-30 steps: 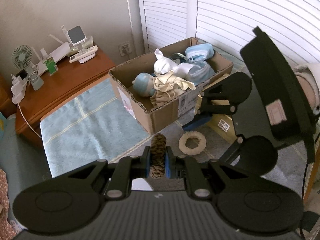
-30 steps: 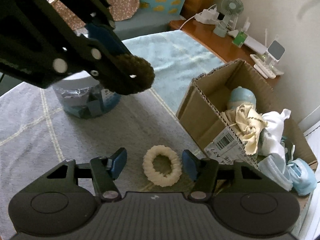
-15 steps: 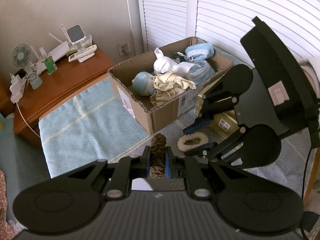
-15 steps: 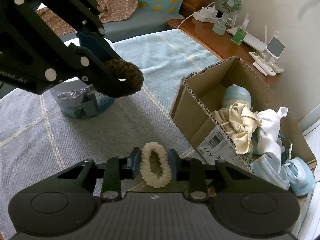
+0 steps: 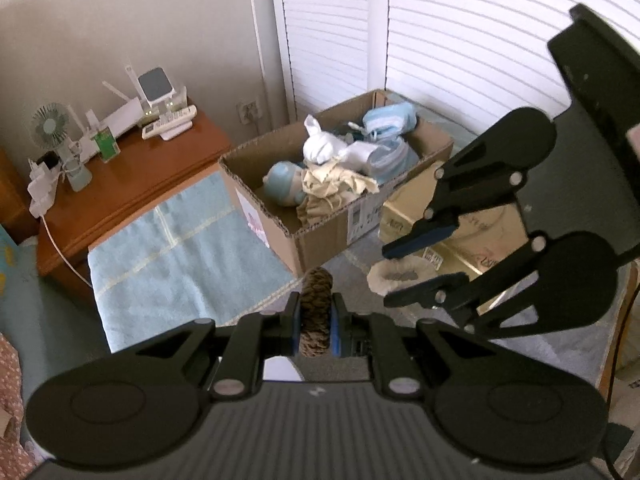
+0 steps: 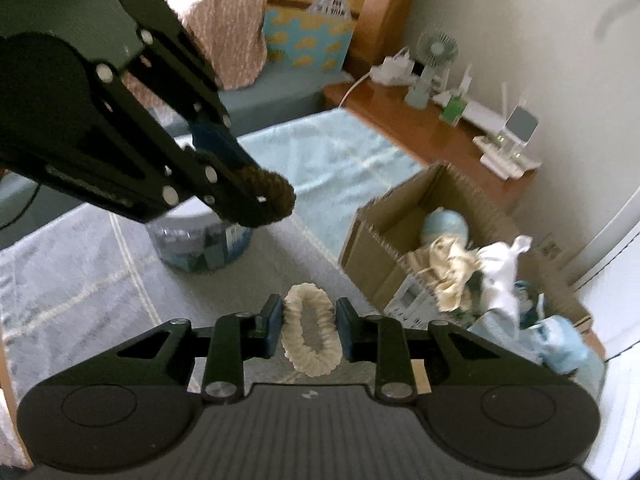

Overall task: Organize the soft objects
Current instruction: 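Carry the cream ring into the box and open the right tool while the left tool carries the brown ring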

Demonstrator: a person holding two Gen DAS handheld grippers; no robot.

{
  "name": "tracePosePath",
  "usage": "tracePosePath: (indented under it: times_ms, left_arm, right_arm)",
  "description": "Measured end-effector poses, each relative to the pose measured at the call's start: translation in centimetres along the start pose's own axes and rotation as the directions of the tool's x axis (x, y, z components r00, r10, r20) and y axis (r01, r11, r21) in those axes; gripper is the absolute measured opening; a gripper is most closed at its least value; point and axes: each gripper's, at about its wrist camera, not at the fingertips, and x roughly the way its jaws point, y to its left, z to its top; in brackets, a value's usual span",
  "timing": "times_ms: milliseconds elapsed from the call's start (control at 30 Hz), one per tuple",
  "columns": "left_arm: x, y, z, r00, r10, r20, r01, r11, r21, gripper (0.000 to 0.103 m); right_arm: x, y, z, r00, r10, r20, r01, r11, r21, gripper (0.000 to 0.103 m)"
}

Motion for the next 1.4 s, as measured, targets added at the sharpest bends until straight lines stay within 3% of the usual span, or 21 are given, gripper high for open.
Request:
tracePosePath:
  times_ms: [267,633,900,1033,1233,1400]
  left_arm:
    - [-1.4,-0.4,0.3,1.0,0.011,0.029,-0.011,1.0,0.008,0.012]
    - [-1.3,0.0,0.2,0.999,0.019,0.028,-0.018,0.999,-0.027,0.012]
    - [-1.7,0.1,0.5,0.998,0.012,0.058,-0.007,0.997,-0.083,0.012]
    - [-1.9,-0.7,0.6,0.996,0.007,0.087,0.003,0.993,-0.115,0.012]
    - [-1.7,-2.4,0.3,0.994,-0.003,0.114,0.021,0.987,-0.159,0.012]
    - [-1.6,-3.8,0.3,0.989,0.01,0.15,0.022,0.978,-0.21,0.012]
  right_arm:
    - [-2.1,-2.0,1.8,0.996,-0.059,0.066,0.056,0.998,0.035,0.033]
    - [0.7,-5.6,5.1,0.99,-0.083,0.111,0.071,0.992,0.108,0.034]
    - [0.8,-6.9,4.0,0.986,-0.089,0.141,0.056,0.973,0.222,0.061]
    - [-0.6,-6.2,2.5,0.979,-0.158,0.131,0.12,0.958,0.26,0.085]
    - [-3.1,-4.1,-0.7,0.958,-0.271,0.097,0.233,0.928,0.29,0.095]
    - [-5.1,-1.7,-4.2,0.918,-0.394,0.054,0.358,0.878,0.319,0.099]
